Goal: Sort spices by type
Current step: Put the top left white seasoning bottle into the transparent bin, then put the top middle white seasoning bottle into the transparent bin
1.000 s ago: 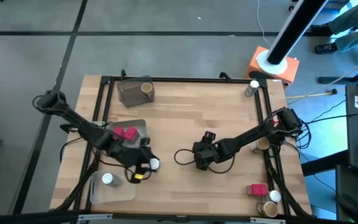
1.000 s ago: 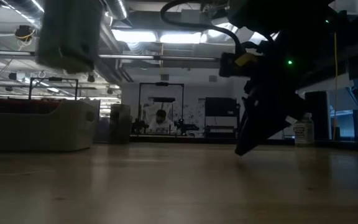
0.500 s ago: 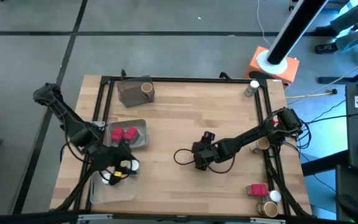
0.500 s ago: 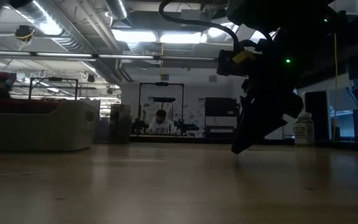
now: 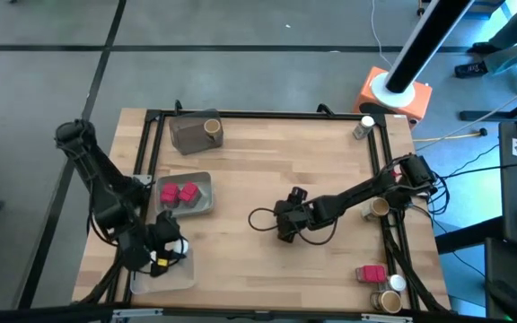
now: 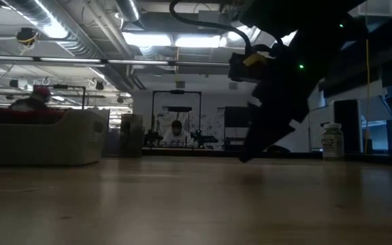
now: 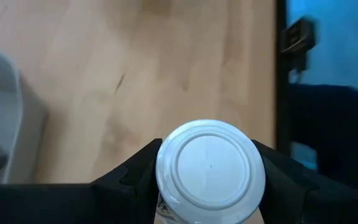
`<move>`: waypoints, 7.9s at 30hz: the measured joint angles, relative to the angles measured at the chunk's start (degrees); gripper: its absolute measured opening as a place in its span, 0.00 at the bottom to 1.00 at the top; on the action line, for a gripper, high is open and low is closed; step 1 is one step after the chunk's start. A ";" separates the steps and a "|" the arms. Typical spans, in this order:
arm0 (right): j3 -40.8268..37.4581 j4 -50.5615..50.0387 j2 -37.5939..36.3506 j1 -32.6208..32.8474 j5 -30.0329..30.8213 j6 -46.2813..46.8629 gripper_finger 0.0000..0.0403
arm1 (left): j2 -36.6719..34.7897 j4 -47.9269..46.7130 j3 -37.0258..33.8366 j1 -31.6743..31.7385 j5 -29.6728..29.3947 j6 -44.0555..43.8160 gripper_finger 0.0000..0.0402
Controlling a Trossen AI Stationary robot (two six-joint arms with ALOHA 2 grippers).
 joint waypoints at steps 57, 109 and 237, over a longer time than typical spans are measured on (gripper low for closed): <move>0.00 1.87 0.00 -0.41 0.11 -0.05 0.76 | 13.72 -8.06 -0.68 -11.02 -0.23 -19.48 0.55; 0.02 4.36 0.00 -0.41 0.11 -4.51 0.76 | 19.79 2.70 -0.60 3.48 15.58 -0.05 0.57; -2.05 11.81 -0.02 4.86 5.04 -4.10 0.76 | 39.77 106.88 -21.47 32.71 0.69 52.84 0.46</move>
